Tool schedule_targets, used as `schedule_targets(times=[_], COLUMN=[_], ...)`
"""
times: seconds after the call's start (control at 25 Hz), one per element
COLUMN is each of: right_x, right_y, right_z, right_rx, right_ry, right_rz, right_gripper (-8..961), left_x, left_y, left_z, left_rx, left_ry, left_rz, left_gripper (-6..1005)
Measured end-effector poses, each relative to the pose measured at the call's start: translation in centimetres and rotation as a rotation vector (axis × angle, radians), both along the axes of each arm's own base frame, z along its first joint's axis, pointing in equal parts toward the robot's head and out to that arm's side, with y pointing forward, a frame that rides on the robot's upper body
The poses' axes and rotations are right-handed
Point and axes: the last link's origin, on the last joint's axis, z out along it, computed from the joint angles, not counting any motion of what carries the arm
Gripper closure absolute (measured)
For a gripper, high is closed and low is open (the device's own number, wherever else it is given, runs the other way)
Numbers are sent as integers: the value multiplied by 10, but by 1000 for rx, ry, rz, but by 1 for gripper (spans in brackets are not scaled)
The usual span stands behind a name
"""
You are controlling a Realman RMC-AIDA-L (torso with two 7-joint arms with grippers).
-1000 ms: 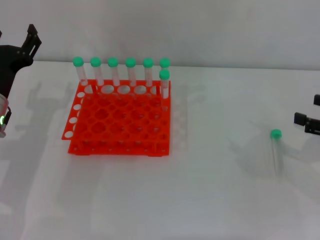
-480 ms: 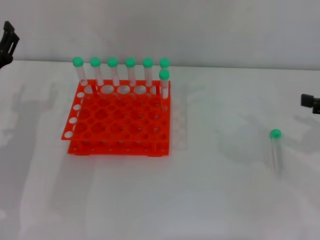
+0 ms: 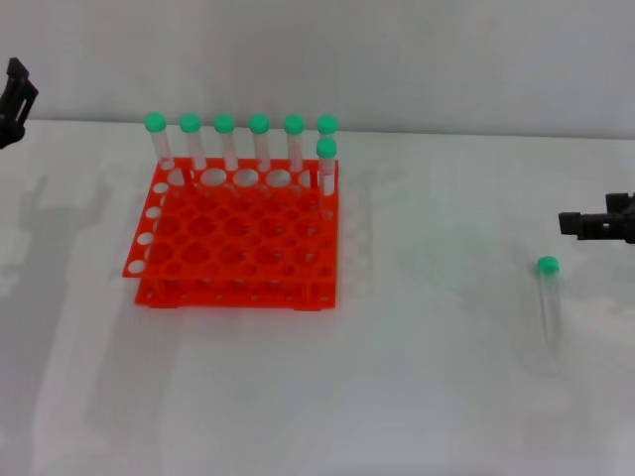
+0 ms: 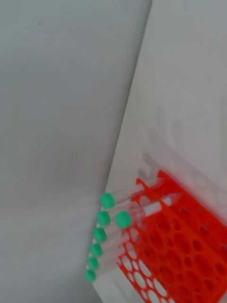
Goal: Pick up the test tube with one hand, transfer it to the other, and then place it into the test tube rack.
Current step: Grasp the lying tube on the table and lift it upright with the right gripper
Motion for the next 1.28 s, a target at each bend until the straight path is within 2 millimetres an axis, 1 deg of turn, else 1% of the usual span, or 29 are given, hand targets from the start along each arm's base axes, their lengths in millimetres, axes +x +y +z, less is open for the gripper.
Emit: schedule_targets(times=[0.2,0.32,0.4,0.56,0.68,0.8,1.08,1.28], right_x=[-3,-5,-7,-10,-9,-15,-26,-36], right_y=[5,11,14,20,22,25,23,19], right_z=[2,3,-1,-18,-30,-39,-47,-57], right_rx=[4,0,-23,-91,-117,-121,-164,-220], right_ry=[20,-37,-69,-99,-213,-277,-283,-312], right_rz=[-112,-165,-185,-240,-299,-328,-351,-360], right_gripper=[97,97,97,97,96,97,100,105], left_x=[1,1,2,3,2,1,-1,-1], left_y=[-6,-7,-6,-8,-8,-8,-9,-9], left_z=[-2,-2,-2,-2,-2,-2,-1,-2], left_rx=[-12,-15,-19,-32,-35,-37,-35,-41], left_ry=[31,38,47,73,83,91,106,123], left_rz=[-31,-36,-44,-59,-53,-51,-45,-42], left_gripper=[138,138,138,137,137,138,138,137])
